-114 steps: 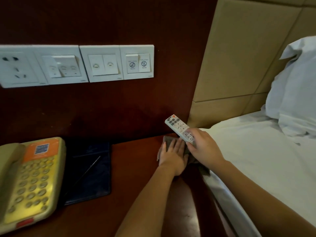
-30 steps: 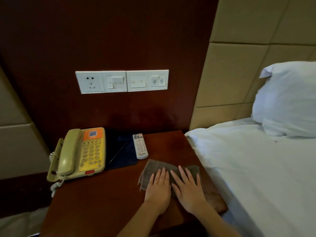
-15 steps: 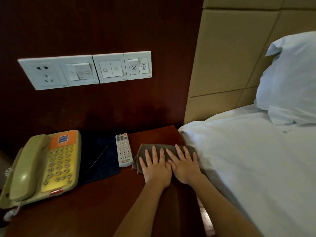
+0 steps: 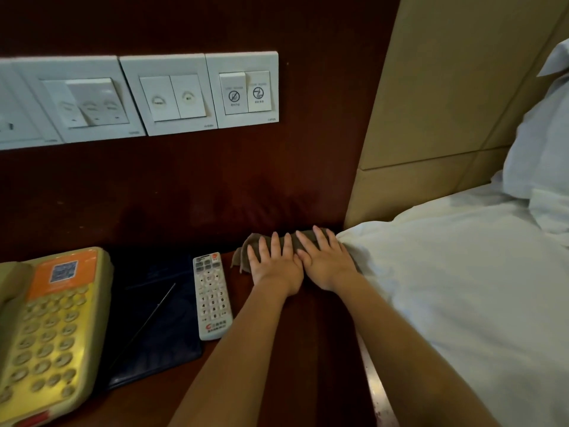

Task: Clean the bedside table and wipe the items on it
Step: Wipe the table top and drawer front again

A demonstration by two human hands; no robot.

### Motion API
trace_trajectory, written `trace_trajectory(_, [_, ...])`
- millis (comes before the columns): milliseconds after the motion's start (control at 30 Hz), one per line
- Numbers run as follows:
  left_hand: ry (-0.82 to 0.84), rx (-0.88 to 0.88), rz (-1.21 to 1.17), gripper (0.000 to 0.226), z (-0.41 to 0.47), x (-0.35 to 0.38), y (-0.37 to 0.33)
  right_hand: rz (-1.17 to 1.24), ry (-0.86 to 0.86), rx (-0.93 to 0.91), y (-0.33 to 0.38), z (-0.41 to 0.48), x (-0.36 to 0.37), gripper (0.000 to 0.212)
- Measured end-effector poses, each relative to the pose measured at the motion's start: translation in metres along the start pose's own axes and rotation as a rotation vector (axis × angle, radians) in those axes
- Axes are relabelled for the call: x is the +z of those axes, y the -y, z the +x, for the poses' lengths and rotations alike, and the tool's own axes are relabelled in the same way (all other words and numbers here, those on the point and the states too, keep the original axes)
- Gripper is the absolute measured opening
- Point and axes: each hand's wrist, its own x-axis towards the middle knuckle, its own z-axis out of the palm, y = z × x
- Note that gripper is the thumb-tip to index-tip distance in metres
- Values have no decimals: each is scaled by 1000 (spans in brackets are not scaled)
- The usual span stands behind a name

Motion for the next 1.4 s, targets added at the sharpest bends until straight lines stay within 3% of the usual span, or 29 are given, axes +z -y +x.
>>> trace_trajectory(300, [-1, 71, 16, 54, -27, 14, -8, -31, 38, 58, 0, -40, -1, 56])
trace_trajectory(800, [79, 173, 26, 56, -212, 67, -47, -47, 78, 145, -18, -246, 26, 60])
trace_trajectory(867, [92, 189, 35, 56, -232, 73, -51, -37, 74, 150, -17, -271, 27, 75])
trace_trajectory(933, [106, 202, 45, 56, -249, 78, -54, -31, 66, 155, -19, -291, 31, 117])
trace_trajectory(967, [111, 208, 47, 56, -256, 80, -56, -40, 61, 163, -21, -299, 33, 127])
trace_trajectory(1000, [117, 212, 48, 56, -262, 82, -57, -37, 61, 173, -22, -306, 36, 123])
trace_trajectory(1100, [122, 219, 51, 56, -272, 86, -59, -19, 55, 190, -24, -316, 41, 71])
trace_trajectory(1133, [123, 220, 49, 56, -272, 86, -59, -20, 53, 191, -24, -316, 42, 63])
trace_trajectory(1400, [165, 230, 53, 57, -257, 80, -61, 46, 80, 207, -30, -303, 42, 59])
